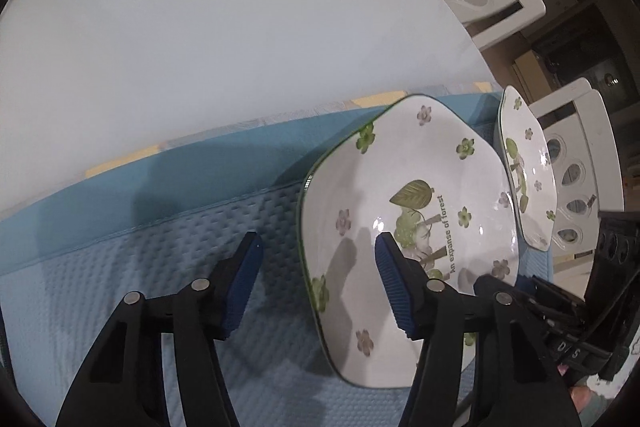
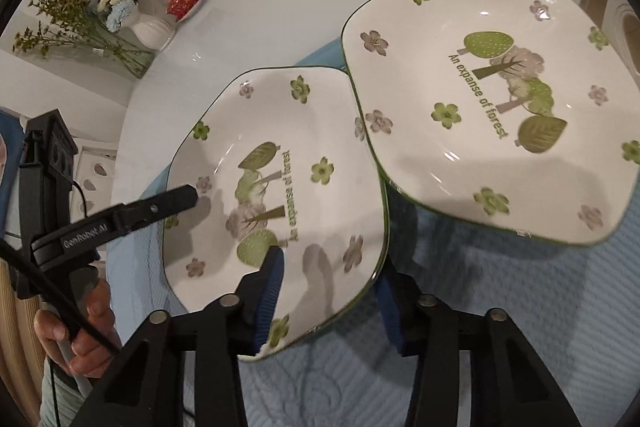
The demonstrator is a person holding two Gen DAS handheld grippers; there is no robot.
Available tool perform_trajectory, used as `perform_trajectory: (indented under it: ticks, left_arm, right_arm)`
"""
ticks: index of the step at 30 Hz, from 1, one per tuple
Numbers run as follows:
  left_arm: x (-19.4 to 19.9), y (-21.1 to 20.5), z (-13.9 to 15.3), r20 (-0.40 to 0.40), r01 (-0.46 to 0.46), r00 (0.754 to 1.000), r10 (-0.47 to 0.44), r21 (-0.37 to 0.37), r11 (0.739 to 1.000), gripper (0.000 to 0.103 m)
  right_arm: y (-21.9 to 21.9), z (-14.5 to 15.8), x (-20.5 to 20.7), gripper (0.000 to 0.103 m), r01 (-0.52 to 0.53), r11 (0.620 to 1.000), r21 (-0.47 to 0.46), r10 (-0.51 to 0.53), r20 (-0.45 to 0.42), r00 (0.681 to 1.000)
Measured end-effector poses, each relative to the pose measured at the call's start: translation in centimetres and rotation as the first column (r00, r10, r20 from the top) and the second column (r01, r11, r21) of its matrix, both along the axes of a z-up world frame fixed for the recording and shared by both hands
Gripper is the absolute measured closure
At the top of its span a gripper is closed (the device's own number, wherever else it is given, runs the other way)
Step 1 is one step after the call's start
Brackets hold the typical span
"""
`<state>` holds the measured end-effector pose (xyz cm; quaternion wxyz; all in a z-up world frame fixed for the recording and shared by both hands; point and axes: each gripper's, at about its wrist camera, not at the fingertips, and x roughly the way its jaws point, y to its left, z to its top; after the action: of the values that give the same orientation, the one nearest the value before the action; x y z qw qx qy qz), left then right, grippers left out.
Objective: Organize plates and bowls
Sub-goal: 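Move both grippers to the larger green-tree plate and grasp its rim, then lift the green-tree plate and carry it over the blue-leaf plate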
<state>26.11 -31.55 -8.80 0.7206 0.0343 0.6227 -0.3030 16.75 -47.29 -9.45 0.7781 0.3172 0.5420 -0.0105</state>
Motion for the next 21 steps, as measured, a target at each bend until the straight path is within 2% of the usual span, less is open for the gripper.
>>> perform_trajectory:
  ticks: [5, 8, 11, 13, 14, 15, 17, 21]
  left_arm:
    - [0.1, -0.6, -0.3, 0.048, 0.029, 0.998, -0.029, 0.001, 1.000, 0.048]
    - [-0.1, -1.4, -0.4, 0.090, 0.058, 0.994, -0.060, 0.030, 0.998, 0.048]
    - [-1.1, -2.7, -0.4, 0.172, 0.111, 0.977, -0.127, 0.099, 0.989, 0.049]
    - [-1.9, -3.2, -0.1, 0.233, 0.122, 0.961, -0.148, 0.124, 0.985, 0.050]
    - [-1.8, -3.1, -0.1, 0.233, 0.117, 0.962, -0.143, 0.120, 0.986, 0.053]
    - [-1.6, -2.8, -0.1, 0.235, 0.105, 0.963, -0.131, 0.117, 0.988, 0.062]
    - [-1.4, -2.1, 0.1, 0.234, 0.076, 0.967, -0.100, 0.110, 0.991, 0.068]
    - [-2.4, -1.4, 0.7, 0.275, 0.076, 0.955, -0.112, 0.137, 0.988, 0.068]
  right_arm:
    - [-0.4, -0.7, 0.8, 0.066, -0.037, 0.999, -0.019, 0.038, 0.028, 0.999]
    - [-0.3, -0.7, 0.9, 0.068, -0.076, 0.996, -0.050, 0.079, 0.052, 0.996]
    - [0.2, -0.6, 0.9, 0.069, -0.126, 0.987, -0.105, 0.133, 0.067, 0.989]
    - [1.0, -0.3, 0.8, 0.069, -0.177, 0.969, -0.173, 0.191, 0.068, 0.979]
    - [1.5, -0.3, 0.9, 0.069, -0.198, 0.958, -0.207, 0.216, 0.064, 0.974]
    - [1.7, -0.2, 0.7, 0.069, -0.214, 0.952, -0.217, 0.234, 0.070, 0.970]
    - [1.9, -0.1, 0.3, 0.069, -0.249, 0.942, -0.226, 0.271, 0.073, 0.960]
    - [3.4, 0.9, -0.9, 0.069, -0.320, 0.905, -0.280, 0.358, 0.098, 0.928]
